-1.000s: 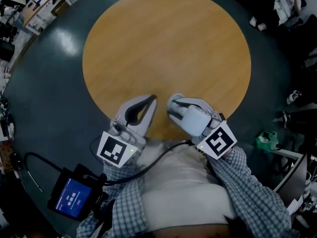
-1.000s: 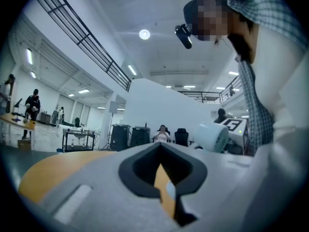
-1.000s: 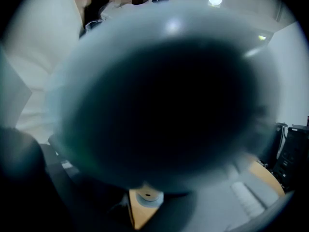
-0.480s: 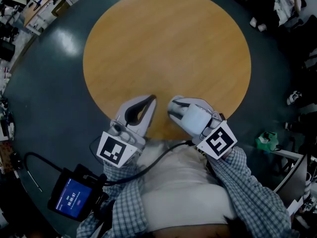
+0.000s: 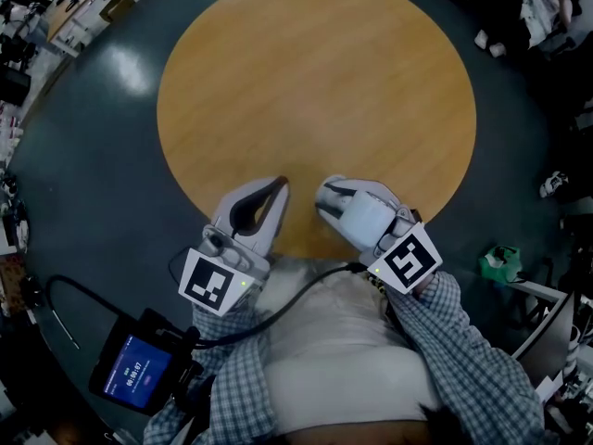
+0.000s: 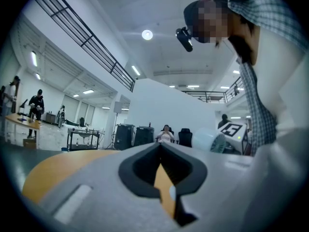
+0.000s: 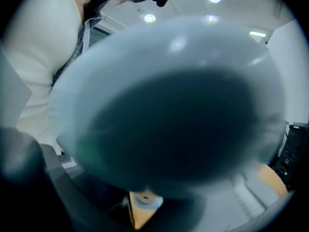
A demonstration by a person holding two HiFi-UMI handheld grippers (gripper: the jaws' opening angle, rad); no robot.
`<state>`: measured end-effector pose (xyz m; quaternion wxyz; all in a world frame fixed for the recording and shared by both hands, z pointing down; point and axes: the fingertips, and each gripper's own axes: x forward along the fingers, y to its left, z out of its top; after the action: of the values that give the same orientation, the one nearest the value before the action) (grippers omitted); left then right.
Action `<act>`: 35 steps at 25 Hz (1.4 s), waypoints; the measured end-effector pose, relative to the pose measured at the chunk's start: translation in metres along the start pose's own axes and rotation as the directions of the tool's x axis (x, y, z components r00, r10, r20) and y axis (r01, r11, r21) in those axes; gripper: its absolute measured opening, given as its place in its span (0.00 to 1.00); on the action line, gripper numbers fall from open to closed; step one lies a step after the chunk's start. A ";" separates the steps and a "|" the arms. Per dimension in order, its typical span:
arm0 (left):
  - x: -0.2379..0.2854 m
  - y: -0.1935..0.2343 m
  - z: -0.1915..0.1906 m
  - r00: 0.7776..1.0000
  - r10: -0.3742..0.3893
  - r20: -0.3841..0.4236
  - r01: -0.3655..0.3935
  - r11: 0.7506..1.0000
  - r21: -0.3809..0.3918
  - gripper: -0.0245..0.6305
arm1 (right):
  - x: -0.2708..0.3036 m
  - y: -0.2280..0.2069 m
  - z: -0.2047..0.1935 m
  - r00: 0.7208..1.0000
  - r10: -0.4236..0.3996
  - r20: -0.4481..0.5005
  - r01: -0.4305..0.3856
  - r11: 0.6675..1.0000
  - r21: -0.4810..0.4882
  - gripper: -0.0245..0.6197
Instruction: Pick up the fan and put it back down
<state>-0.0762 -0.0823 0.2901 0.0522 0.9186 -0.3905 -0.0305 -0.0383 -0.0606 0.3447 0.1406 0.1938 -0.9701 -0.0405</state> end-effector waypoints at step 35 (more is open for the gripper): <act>-0.007 0.037 -0.100 0.978 0.107 -0.179 -0.133 0.981 -0.141 0.04 | 0.059 0.006 -0.151 0.970 0.139 -0.199 -0.124 0.989 0.084 0.22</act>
<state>-0.0977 -0.0955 0.3936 0.1569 0.8859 -0.4359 0.0217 -0.0492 -0.0817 0.5051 0.2350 0.1372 -0.9620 0.0235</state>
